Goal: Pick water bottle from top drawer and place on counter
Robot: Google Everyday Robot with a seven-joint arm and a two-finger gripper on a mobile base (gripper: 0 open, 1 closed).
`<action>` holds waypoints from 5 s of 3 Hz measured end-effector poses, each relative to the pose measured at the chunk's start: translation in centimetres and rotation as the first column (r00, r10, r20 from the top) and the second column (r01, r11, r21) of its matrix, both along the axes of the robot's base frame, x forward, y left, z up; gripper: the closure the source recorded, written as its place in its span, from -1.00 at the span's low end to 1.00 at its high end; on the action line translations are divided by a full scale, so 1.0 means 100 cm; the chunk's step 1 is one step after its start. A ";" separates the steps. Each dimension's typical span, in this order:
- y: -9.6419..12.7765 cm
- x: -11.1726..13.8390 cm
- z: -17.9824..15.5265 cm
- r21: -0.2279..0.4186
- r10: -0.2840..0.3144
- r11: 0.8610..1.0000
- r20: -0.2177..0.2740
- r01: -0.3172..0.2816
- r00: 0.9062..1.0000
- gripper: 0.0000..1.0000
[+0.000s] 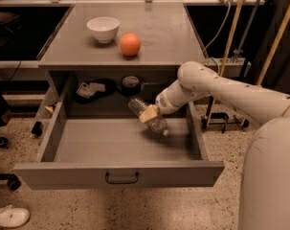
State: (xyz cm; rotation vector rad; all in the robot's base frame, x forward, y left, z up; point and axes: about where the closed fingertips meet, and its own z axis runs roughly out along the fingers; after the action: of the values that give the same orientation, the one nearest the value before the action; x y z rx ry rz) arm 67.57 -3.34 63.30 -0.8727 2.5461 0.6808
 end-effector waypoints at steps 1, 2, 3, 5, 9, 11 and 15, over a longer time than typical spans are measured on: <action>-0.047 0.022 0.046 0.053 -0.014 0.999 0.011 0.014 1.000 1.00; -0.093 0.034 0.098 0.096 -0.023 0.995 0.023 0.021 0.999 1.00; -0.099 0.040 0.116 0.106 -0.025 0.994 0.042 0.020 0.999 1.00; -0.137 -0.027 0.115 -0.051 0.095 0.994 -0.066 -0.099 0.993 1.00; -0.164 -0.031 0.219 0.023 -0.112 0.993 -0.162 0.118 0.980 1.00; -0.104 0.048 0.265 0.123 -0.240 0.958 -0.160 0.261 0.957 1.00; -0.071 0.155 0.285 0.250 -0.459 0.863 0.028 0.438 0.888 1.00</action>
Offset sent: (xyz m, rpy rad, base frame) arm 0.1132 -0.1741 0.2690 0.1931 -0.2641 -0.0977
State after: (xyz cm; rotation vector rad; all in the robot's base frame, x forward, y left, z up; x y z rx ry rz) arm 83.05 -10.48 91.77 -0.2040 2.3937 0.7517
